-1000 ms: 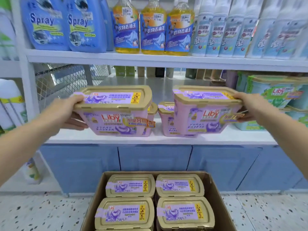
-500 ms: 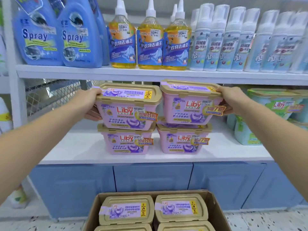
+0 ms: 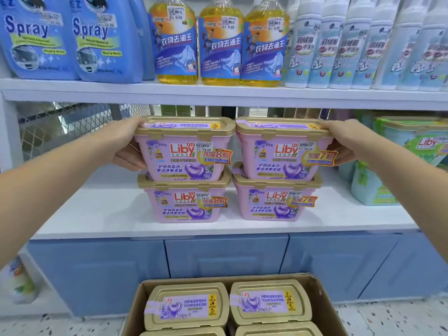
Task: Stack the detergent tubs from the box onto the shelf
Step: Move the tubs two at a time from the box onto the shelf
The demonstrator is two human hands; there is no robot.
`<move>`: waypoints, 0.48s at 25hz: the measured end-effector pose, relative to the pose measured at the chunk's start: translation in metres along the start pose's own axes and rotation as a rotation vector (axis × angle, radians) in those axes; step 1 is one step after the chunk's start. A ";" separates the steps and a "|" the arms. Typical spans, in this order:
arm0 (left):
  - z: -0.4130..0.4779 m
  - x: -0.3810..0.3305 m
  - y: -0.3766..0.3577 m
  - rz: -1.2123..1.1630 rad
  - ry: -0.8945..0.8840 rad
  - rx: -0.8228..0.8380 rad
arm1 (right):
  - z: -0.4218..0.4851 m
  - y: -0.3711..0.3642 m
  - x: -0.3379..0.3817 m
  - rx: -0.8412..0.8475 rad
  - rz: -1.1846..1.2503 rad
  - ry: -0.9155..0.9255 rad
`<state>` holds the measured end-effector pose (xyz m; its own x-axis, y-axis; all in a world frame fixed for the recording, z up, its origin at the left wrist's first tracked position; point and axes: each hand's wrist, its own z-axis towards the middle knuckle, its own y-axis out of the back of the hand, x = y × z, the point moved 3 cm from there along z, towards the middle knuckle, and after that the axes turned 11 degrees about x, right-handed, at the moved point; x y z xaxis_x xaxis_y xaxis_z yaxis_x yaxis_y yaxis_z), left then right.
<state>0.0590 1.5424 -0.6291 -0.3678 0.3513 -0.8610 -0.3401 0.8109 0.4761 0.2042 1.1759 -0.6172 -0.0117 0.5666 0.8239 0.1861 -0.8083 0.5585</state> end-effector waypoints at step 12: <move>0.003 0.126 -0.032 -0.227 -0.193 -0.147 | -0.014 -0.050 -0.129 -0.031 0.399 0.062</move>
<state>0.0257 1.5623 -0.7532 -0.1026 0.2627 -0.9594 -0.5212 0.8073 0.2768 0.1829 1.1414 -0.7501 -0.0043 0.1971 0.9804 0.1588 -0.9678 0.1953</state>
